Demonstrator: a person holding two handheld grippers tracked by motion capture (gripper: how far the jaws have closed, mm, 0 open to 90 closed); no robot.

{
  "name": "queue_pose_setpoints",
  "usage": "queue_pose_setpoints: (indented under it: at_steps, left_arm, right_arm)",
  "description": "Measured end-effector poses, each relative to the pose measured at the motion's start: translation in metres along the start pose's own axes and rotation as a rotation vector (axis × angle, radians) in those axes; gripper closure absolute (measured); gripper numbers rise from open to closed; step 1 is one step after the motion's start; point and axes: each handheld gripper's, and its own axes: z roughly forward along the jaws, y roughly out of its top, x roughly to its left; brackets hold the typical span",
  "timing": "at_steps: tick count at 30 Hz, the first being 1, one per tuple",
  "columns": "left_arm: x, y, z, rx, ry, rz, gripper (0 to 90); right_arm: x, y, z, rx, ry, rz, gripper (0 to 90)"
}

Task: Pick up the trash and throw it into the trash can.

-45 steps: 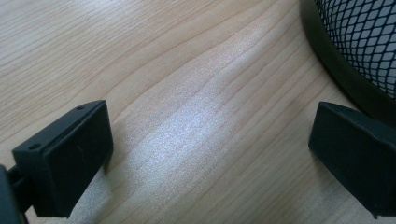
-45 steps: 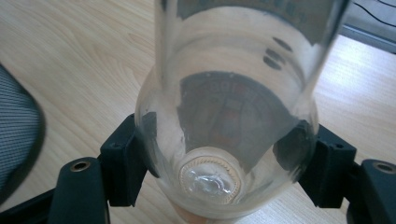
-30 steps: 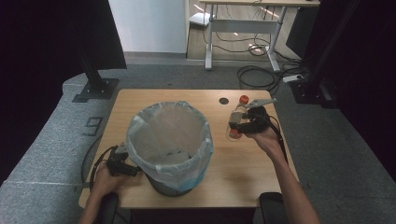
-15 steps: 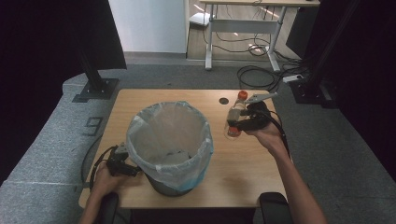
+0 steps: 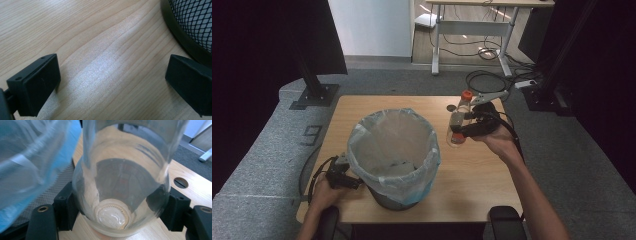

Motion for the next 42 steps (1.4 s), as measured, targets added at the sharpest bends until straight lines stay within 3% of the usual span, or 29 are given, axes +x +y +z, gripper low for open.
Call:
queue_pose_setpoints:
  at_steps: [10, 42]
  left_arm:
    - [0.000, 0.000, 0.000, 0.000, -0.002, 0.000, 0.0]
    - [0.000, 0.000, 0.000, 0.001, 0.001, 0.000, 0.0]
  right_arm:
    - [0.014, 0.028, -0.016, -0.005, 0.053, -0.033, 27.6]
    - [0.035, 0.091, -0.044, -0.020, 0.104, -0.104, 27.6]
